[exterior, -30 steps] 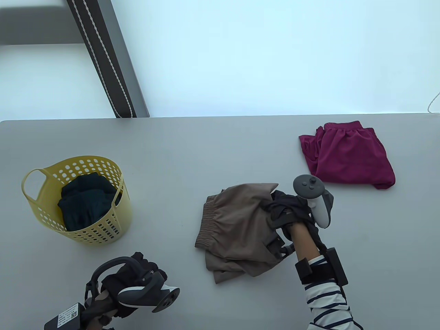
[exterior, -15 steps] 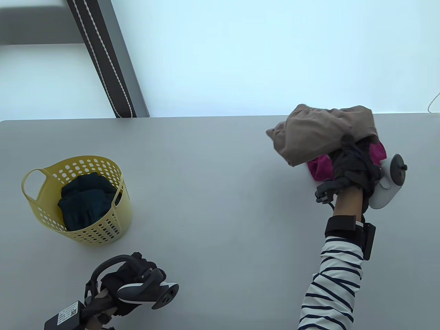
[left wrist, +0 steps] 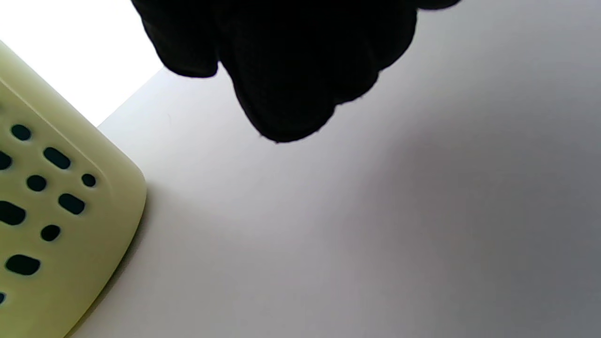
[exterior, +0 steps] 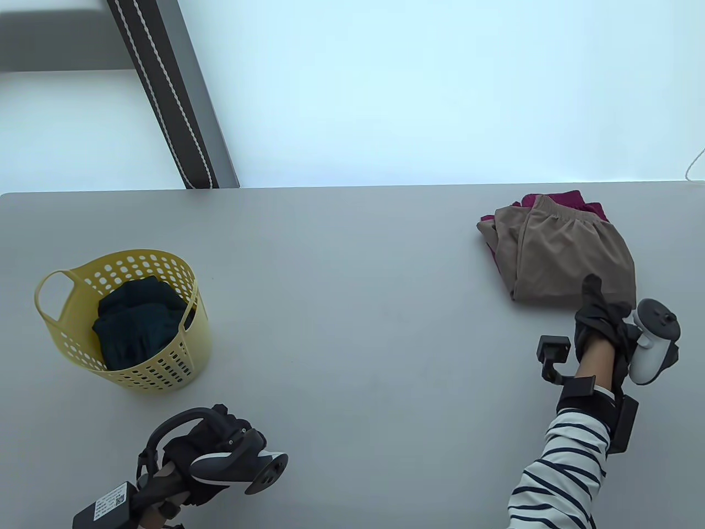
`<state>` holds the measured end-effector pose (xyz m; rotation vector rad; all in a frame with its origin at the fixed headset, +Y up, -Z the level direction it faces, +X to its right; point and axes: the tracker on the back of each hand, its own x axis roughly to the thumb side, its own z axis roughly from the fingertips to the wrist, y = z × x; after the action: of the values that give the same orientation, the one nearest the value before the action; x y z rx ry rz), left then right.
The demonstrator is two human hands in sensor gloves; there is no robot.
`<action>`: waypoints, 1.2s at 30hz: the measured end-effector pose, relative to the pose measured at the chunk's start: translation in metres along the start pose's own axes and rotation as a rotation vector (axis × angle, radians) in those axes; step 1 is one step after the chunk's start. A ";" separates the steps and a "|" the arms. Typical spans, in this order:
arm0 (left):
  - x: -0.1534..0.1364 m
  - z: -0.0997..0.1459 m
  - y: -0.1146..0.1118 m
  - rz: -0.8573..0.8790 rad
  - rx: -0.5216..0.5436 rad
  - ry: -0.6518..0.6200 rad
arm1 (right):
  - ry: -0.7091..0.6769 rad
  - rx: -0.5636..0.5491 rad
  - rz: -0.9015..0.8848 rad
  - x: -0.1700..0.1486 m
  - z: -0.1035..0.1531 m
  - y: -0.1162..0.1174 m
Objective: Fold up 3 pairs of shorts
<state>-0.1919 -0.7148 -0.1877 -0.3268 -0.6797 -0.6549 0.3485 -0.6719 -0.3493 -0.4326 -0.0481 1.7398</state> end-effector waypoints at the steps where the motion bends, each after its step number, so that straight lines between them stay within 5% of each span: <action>1: 0.000 0.000 0.000 -0.002 0.002 0.001 | -0.154 0.056 0.081 0.029 0.013 0.009; 5: -0.002 0.000 -0.001 -0.005 0.006 0.009 | -0.650 0.083 0.526 0.106 0.099 0.062; 7: -0.002 0.000 -0.002 -0.003 0.005 0.013 | -0.822 0.049 0.772 0.114 0.139 0.090; 12: -0.003 0.000 -0.002 -0.004 -0.001 0.012 | -1.088 0.111 1.343 0.065 0.211 0.154; 17: -0.003 0.000 -0.003 -0.005 0.002 0.014 | -0.947 0.315 1.556 -0.022 0.198 0.184; 20: -0.004 -0.001 -0.004 -0.006 -0.010 0.016 | -0.722 0.588 1.596 -0.051 0.181 0.192; 27: -0.022 0.008 0.002 -0.032 0.073 0.132 | -0.684 0.609 1.515 -0.050 0.181 0.194; 33: -0.112 0.097 0.057 0.043 0.438 0.559 | -0.716 0.585 1.508 -0.045 0.185 0.193; 36: -0.174 0.114 0.068 0.224 0.466 0.664 | -0.720 0.575 1.497 -0.044 0.184 0.194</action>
<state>-0.3044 -0.5308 -0.2248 0.2444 -0.1384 -0.3389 0.1160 -0.7186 -0.2187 0.8553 0.3402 3.1252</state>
